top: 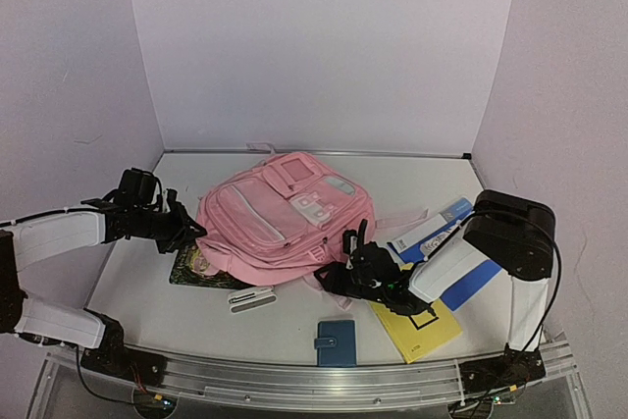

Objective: Pack the student bag
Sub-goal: Unzip the student bag at the center of the board.

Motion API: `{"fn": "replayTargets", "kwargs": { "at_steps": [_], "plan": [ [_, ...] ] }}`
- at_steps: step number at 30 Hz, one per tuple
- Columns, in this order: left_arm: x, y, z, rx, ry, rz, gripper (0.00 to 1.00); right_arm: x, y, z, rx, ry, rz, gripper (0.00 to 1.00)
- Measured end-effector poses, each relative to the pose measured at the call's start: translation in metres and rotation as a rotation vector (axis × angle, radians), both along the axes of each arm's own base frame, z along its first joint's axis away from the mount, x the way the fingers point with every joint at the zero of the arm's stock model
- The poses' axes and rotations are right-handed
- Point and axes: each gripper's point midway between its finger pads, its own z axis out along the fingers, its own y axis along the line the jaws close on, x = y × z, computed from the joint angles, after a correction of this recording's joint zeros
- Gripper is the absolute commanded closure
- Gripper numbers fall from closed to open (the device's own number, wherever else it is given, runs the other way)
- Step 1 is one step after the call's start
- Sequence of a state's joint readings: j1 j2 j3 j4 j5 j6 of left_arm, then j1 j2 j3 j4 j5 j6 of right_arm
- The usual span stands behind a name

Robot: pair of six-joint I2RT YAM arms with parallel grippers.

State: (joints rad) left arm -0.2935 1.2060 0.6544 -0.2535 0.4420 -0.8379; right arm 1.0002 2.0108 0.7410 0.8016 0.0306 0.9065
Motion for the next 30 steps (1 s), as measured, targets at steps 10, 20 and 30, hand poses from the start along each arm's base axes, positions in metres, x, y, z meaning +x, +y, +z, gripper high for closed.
{"fn": "replayTargets", "kwargs": {
  "at_steps": [10, 20, 30],
  "plan": [
    [0.000, 0.000, 0.000, 0.000, 0.000, 0.000, 1.00, 0.005, -0.001, -0.003, 0.030, 0.025, -0.041, 0.96],
    [0.001, 0.001, -0.001, 0.009, -0.001, 0.009, 1.00, -0.002, -0.011, -0.003, -0.006, 0.017, -0.023, 1.00],
    [-0.002, -0.005, -0.010, 0.058, 0.008, 0.020, 1.00, -0.030, -0.011, -0.003, -0.160, 0.015, 0.085, 1.00]
  ]
}}
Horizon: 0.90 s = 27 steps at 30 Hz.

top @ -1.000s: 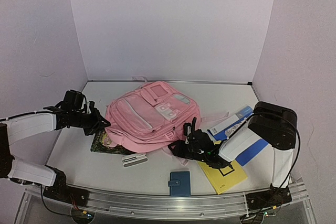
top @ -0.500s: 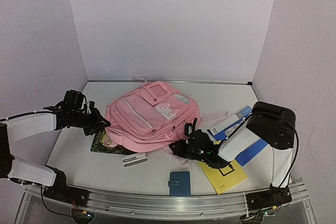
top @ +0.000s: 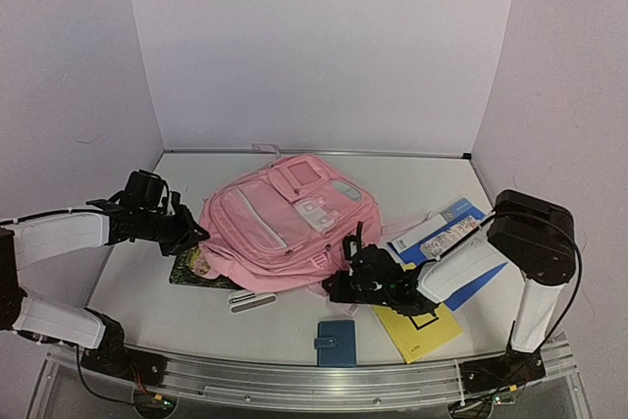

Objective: Pack the student bag
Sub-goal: Unzip the student bag at the center of the board.

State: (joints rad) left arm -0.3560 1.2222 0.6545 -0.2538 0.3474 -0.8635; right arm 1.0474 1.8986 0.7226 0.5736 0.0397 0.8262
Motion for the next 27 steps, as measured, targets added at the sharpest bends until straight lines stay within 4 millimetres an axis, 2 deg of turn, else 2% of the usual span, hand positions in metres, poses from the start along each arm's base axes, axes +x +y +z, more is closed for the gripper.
{"fn": "replayTargets", "kwargs": {
  "at_steps": [5, 11, 18, 24, 27],
  "plan": [
    [0.003, -0.001, -0.011, 0.044, 0.014, 0.009, 1.00, -0.009, 0.006, 0.000, -0.058, 0.013, 0.051, 1.00],
    [0.017, -0.010, -0.018, 0.059, 0.020, 0.005, 1.00, -0.017, 0.015, 0.003, -0.104, 0.031, 0.109, 1.00],
    [0.040, -0.023, -0.021, 0.064, 0.012, -0.005, 1.00, -0.025, 0.030, 0.014, -0.126, 0.032, 0.166, 1.00],
    [0.050, -0.026, -0.031, 0.081, 0.031, -0.003, 1.00, -0.025, 0.042, 0.026, -0.119, 0.029, 0.184, 1.00],
    [0.057, -0.031, -0.030, 0.082, 0.019, -0.017, 1.00, -0.025, 0.046, 0.031, -0.118, 0.029, 0.186, 1.00]
  ]
}}
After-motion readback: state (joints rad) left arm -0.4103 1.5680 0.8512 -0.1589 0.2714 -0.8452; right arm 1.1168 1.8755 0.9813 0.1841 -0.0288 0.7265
